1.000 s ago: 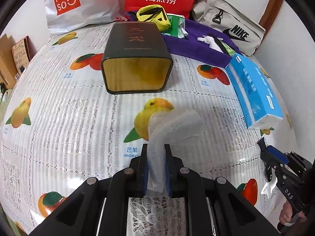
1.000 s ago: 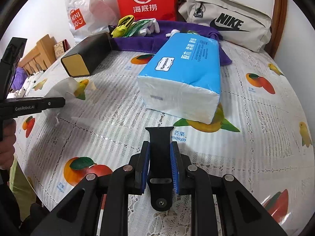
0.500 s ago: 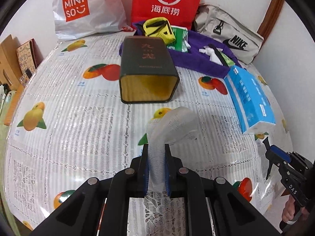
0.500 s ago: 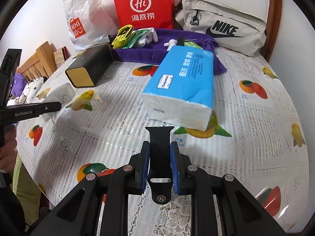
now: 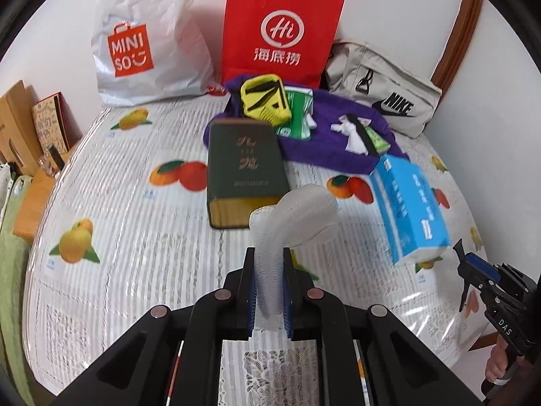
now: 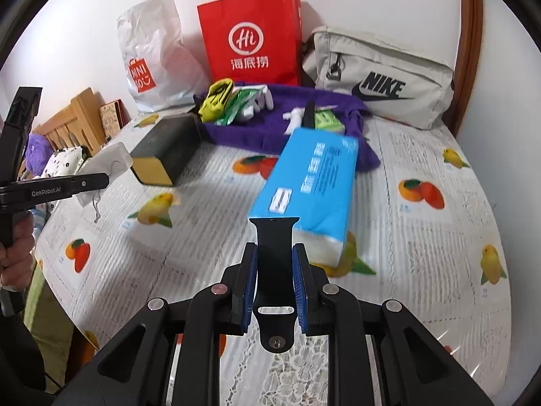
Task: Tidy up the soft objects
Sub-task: 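Carry the black strap and white mesh cloth in both tools over the purple towel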
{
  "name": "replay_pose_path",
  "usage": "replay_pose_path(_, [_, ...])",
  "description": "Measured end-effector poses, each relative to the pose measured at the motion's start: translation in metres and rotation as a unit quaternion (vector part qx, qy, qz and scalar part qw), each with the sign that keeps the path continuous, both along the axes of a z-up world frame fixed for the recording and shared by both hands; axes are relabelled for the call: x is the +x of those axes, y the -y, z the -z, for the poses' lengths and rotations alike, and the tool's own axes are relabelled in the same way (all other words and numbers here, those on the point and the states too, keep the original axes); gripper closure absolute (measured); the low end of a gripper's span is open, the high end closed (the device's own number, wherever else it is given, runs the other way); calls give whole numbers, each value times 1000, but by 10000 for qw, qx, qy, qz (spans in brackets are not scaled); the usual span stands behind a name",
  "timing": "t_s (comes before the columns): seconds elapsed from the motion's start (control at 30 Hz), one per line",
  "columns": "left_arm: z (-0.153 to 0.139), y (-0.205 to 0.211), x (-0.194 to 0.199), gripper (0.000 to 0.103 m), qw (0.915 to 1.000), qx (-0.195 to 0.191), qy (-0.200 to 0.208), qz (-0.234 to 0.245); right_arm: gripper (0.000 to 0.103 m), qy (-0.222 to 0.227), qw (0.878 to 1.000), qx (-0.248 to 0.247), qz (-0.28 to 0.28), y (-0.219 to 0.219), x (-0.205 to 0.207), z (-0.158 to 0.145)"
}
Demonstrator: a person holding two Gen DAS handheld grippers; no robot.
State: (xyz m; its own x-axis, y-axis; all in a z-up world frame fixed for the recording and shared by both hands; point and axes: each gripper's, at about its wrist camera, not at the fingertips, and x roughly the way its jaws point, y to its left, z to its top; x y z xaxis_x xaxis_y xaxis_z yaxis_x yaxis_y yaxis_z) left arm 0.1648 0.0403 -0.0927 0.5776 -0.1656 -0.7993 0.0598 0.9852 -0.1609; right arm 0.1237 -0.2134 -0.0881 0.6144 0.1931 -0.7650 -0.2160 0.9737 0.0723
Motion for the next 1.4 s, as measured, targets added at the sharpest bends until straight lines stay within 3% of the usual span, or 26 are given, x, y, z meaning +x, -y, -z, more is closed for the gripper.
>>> replay_pose_path(0.53, [-45,-1,58,91,9994,51,336,-27,82,327,9994,59,-40,0,60,-34])
replay_pose_path(0.93, [-41,10,139,91,9997,48,184,129,82,538,9985,37,99,7,142,-45])
replay_pose_path(1.4, [-16,35,215,91,9988,-111,-224,418,82,338,9991,59,235,11,227,-23])
